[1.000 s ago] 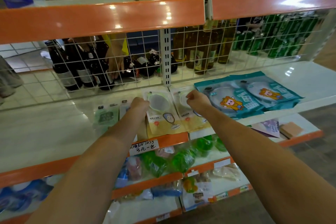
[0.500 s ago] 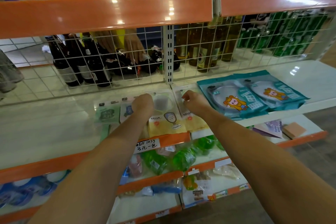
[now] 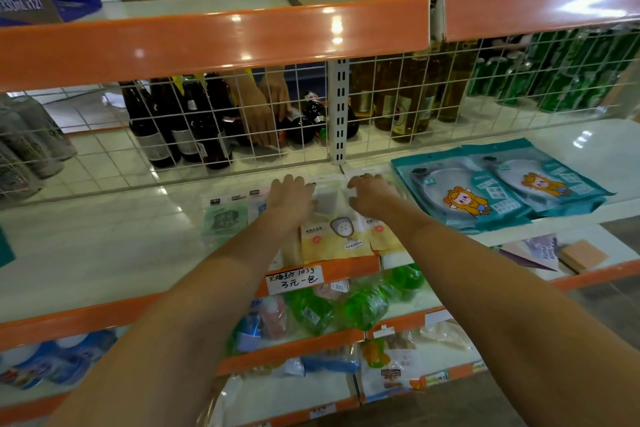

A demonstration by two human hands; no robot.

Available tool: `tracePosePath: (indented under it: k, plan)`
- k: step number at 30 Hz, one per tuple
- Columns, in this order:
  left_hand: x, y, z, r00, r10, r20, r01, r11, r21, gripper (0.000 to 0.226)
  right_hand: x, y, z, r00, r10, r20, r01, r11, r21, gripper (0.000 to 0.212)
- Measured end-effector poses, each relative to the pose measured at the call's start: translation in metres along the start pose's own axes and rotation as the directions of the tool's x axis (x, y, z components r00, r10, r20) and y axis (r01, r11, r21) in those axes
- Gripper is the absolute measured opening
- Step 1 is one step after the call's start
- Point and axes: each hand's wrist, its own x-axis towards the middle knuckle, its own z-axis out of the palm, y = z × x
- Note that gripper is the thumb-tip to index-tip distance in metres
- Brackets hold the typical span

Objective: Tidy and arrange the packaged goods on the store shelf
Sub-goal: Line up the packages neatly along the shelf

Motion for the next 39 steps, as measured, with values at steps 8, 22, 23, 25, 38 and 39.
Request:
tracePosePath:
  k: [8,22,23,25,38,39]
  plan:
    - [-0.028,-0.019,0.005,0.995,-0.053,0.084,0.063,0.99,-0.124,0.05,0.0,-0.043,0.008,0.991,-0.13,0.035,0.132,0.989,-0.066,0.053]
    - [-0.134,-0.121,-0.009,0.891,-0.436,0.125,0.452,0.876,-0.168,0.055,-0.026,-0.19,0.018,0.895,-0.442,0.065,0.445,0.893,-0.063,0.056]
    - [-0.142,-0.131,-0.008,0.883,-0.455,0.118,0.469,0.867,-0.166,0.056,-0.029,-0.201,0.019,0.885,-0.461,0.062,0.464,0.884,-0.062,0.056]
    - [-0.158,-0.151,-0.006,0.872,-0.479,0.104,0.49,0.859,-0.148,0.056,-0.033,-0.224,0.02,0.874,-0.482,0.061,0.486,0.872,-0.065,0.058]
    - [-0.253,-0.271,0.017,0.812,-0.538,0.224,0.562,0.825,-0.056,0.056,-0.063,-0.376,0.053,0.833,-0.542,0.108,0.544,0.839,0.015,0.056]
    - [-0.259,-0.279,0.019,0.811,-0.54,0.226,0.565,0.823,-0.06,0.056,-0.065,-0.386,0.055,0.83,-0.548,0.102,0.549,0.835,0.024,0.056]
